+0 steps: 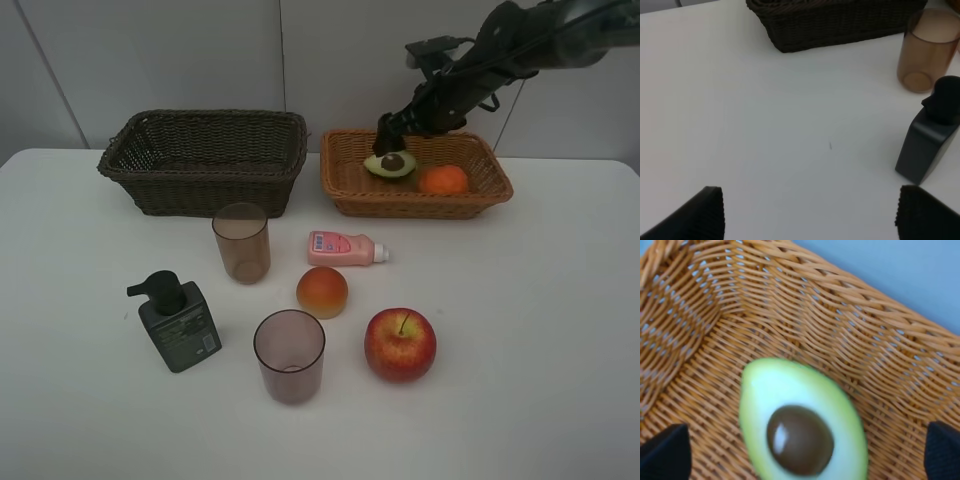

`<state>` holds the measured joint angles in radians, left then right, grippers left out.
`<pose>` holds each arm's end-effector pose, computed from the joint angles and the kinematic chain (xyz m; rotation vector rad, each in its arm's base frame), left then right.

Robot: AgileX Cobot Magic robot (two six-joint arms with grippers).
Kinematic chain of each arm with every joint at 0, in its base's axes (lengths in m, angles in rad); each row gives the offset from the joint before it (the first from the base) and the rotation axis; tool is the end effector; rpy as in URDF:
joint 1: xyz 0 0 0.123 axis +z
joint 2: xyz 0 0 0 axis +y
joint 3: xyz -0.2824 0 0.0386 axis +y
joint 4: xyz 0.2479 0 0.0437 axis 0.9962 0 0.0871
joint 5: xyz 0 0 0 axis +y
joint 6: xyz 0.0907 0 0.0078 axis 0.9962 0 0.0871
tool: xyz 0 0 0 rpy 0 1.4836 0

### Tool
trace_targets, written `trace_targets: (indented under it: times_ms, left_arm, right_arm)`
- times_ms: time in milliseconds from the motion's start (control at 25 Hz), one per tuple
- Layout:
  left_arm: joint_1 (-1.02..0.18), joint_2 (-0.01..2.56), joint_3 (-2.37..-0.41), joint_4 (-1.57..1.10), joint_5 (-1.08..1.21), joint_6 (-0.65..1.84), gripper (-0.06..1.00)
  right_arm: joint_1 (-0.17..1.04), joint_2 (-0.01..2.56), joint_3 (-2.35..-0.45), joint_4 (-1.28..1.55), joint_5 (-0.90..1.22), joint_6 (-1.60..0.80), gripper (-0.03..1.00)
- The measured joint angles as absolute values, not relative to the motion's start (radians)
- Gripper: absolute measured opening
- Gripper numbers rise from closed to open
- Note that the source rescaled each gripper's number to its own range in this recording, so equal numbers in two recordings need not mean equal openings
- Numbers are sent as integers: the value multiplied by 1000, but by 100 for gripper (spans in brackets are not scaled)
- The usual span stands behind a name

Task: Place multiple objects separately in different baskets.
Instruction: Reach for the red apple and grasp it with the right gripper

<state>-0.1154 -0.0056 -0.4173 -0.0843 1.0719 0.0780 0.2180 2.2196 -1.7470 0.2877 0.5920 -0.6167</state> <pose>0.0016 -0.0070 0.2533 0.2064 2.1219 -0.1247 0.4788 0.1209 0.1772 -0.7968 2.3872 0.1370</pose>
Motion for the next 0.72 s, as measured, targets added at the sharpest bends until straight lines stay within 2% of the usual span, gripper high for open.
trace_targets:
  times_ms: [320, 560, 720]
  left_arm:
    - [-115, -6, -417, -84, 1072, 78, 93]
    - [-115, -6, -417, -84, 1072, 78, 93]
    - [-115, -6, -417, -84, 1072, 78, 93]
  right_arm:
    - [230, 2110, -1747, 199, 742, -595, 98]
    - [295, 1994, -1746, 170, 858, -594, 99]
    - [331, 1906, -1668, 170, 903, -591, 100]
